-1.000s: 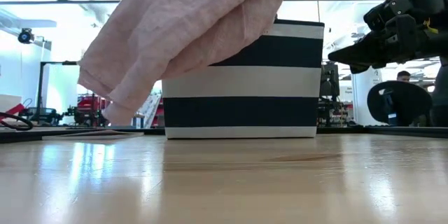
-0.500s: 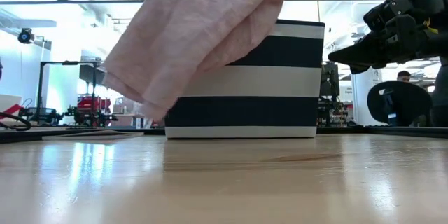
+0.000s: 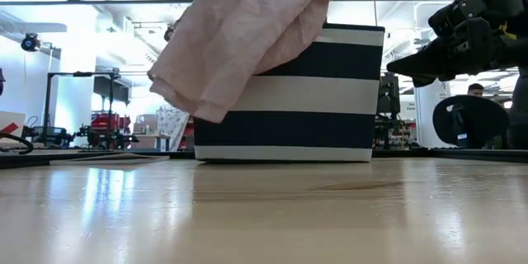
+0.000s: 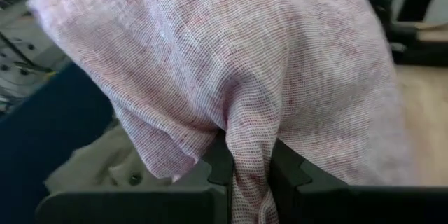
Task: Sort clothes
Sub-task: Put the pink long sleeve into the blue laundry bin
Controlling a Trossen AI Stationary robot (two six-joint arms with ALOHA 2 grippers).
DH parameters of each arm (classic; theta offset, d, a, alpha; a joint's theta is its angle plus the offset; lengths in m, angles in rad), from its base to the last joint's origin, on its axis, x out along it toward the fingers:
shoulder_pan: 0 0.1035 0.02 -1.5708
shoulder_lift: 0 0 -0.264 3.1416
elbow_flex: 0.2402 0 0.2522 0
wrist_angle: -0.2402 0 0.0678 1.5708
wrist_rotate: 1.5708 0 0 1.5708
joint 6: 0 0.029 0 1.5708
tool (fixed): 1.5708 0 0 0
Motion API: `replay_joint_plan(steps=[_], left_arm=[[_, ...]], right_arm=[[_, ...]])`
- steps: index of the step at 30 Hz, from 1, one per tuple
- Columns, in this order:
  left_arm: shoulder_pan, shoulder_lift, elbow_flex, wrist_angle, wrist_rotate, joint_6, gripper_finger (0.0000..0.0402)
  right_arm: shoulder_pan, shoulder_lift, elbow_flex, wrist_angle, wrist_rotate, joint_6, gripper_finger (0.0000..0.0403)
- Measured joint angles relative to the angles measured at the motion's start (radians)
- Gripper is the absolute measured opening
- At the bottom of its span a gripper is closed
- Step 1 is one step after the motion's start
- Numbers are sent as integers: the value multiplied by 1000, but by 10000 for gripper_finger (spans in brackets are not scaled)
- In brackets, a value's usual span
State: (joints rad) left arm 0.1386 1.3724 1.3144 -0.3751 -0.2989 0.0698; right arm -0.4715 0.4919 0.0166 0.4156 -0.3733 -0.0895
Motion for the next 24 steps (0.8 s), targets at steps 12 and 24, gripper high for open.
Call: replay_joint_plan(steps=[12, 24], left_arm=[[82, 3, 85, 143, 48, 65, 26], [115, 108, 388, 149, 51, 198, 26]], right_arm=[[0, 0, 0, 0, 0, 0, 0], [0, 1, 0, 0, 1, -7, 0]])
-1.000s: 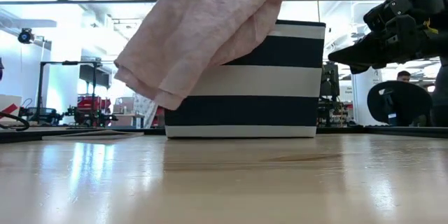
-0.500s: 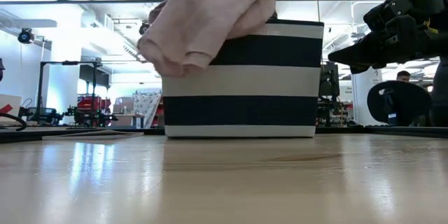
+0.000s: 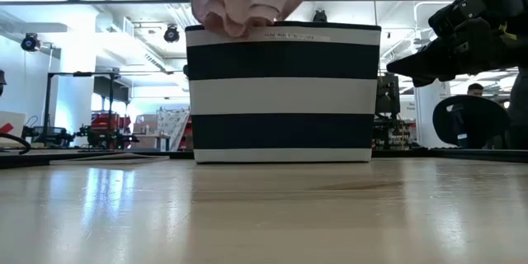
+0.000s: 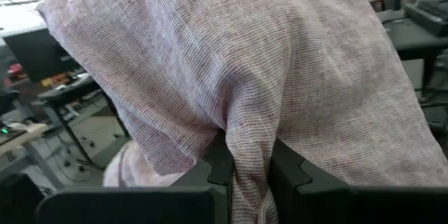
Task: Sort clothes
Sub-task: Put the pink long sleeve into the blue laundry bin
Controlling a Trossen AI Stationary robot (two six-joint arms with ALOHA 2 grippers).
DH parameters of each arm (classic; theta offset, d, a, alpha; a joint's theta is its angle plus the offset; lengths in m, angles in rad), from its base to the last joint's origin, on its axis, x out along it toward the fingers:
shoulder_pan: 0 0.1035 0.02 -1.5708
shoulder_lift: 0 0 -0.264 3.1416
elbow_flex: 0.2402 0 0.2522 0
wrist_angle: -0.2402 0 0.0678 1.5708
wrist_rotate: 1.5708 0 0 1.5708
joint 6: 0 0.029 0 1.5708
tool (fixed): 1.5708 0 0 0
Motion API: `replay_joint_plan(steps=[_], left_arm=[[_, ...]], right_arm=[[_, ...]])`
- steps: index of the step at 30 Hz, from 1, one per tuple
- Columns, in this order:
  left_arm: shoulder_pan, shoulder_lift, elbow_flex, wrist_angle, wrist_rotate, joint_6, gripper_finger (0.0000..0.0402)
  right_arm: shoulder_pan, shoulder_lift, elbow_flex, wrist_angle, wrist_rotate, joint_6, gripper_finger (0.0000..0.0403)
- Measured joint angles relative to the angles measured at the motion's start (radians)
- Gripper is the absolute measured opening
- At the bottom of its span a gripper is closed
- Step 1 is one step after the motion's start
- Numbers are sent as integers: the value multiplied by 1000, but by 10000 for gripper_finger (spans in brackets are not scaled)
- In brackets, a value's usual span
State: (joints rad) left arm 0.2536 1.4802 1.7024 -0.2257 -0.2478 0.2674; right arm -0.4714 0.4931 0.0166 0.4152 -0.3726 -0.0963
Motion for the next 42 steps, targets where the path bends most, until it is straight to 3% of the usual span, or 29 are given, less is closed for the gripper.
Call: replay_joint_plan(steps=[14, 22, 28, 34, 42], left_arm=[[106, 228, 296, -16, -60, 119, 26], [122, 312, 500, -209, -60, 149, 26], [126, 313, 464, -370, -107, 170, 26], [142, 308, 347, -544, -109, 165, 26], [174, 302, 123, -524, -109, 157, 26]], right_arm=[[0, 1, -2, -1, 0, 0, 0], [0, 1, -3, -23, 6, -2, 0], [0, 0, -3, -25, 6, -8, 0], [0, 0, -3, -67, 6, -8, 0], [0, 1, -3, -72, 6, -8, 0]])
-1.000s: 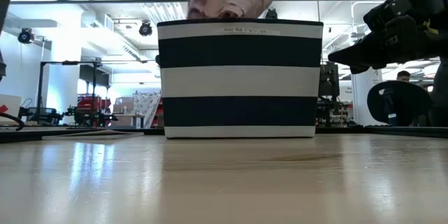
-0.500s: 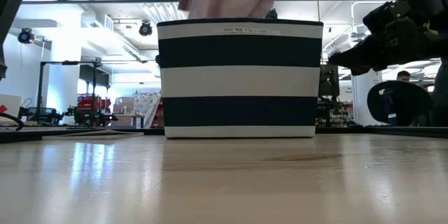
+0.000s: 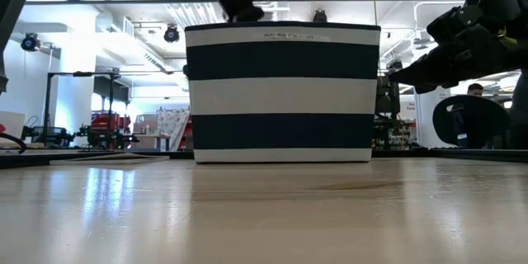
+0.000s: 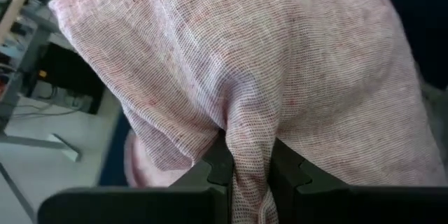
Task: Sort clothes
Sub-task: Put the pink long sleeve into the blue laundry bin
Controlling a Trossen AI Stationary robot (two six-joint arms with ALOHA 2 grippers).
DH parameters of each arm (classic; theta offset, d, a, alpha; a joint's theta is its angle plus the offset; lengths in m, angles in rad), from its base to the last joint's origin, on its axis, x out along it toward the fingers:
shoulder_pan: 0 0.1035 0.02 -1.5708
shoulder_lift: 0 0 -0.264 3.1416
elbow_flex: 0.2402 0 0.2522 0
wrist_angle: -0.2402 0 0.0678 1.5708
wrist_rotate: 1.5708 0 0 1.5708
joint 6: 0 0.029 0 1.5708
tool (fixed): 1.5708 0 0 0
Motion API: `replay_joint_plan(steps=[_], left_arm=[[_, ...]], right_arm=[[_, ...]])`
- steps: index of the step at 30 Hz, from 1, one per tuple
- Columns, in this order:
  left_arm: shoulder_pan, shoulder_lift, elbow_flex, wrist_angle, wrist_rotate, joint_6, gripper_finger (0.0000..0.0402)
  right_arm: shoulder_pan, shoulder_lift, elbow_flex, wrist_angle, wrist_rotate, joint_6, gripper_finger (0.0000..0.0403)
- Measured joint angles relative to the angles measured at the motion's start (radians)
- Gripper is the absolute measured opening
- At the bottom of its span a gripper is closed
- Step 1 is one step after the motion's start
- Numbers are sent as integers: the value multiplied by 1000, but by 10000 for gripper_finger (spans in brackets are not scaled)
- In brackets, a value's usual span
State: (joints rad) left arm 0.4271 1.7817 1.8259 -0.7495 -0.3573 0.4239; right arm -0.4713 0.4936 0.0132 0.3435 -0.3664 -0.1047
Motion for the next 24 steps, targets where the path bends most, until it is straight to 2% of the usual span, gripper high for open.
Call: replay_joint_plan(steps=[3, 8, 15, 24], left_arm=[[7, 0, -87, 62, 10, -5, 26], [9, 0, -177, 107, 139, -8, 26], [-6, 0, -203, 110, 323, -23, 26], [-12, -1, -238, 148, 433, -54, 26]], right_arm=[[0, 0, 0, 0, 0, 0, 0], [0, 0, 0, 1, 0, 0, 0], [0, 0, 0, 2, 0, 0, 0], [0, 0, 0, 2, 0, 0, 0]])
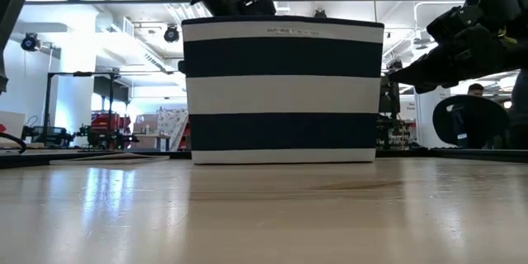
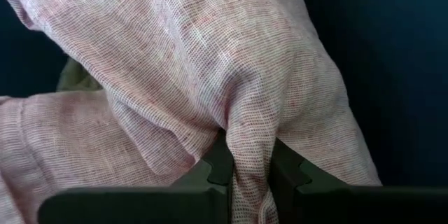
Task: Sort clothes
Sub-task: Put the pink long sleeve into the blue laundry bin
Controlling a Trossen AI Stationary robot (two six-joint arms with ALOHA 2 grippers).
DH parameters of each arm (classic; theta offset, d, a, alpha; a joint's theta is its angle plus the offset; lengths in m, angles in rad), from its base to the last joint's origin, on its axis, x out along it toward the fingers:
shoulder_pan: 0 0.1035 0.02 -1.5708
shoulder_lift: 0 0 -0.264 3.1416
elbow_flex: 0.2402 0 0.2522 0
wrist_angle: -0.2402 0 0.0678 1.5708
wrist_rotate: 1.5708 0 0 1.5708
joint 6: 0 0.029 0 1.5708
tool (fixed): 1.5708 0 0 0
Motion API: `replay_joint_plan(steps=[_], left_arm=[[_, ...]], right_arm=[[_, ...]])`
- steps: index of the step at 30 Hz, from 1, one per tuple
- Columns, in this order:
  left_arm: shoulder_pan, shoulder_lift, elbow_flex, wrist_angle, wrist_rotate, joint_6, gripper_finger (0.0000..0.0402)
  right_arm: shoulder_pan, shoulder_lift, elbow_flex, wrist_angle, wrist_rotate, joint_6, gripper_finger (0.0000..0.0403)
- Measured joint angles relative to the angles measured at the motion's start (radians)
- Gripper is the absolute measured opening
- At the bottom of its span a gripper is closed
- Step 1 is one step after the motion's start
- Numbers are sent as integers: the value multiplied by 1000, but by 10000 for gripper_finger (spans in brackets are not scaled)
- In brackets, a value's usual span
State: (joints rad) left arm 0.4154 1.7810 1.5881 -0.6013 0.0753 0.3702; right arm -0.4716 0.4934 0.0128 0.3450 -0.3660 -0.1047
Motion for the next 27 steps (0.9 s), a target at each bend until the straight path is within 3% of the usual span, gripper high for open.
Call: replay_joint_plan(steps=[4, 14, 19, 23, 27], left_arm=[[-3, 5, -2, 0, 5, -47, 37], [-20, -1, 92, 23, 5, -69, 225], [-32, -1, 143, 17, 5, -98, 290], [-33, -2, 154, 41, -6, -100, 302], [-16, 8, 152, 40, -42, -100, 266]], right_arm=[[0, 0, 0, 0, 0, -1, 0], [0, 0, 0, -1, 0, 0, 0], [0, 0, 0, -2, 0, 0, 0], [0, 0, 0, -3, 0, 0, 0], [0, 0, 0, -2, 0, 0, 0]])
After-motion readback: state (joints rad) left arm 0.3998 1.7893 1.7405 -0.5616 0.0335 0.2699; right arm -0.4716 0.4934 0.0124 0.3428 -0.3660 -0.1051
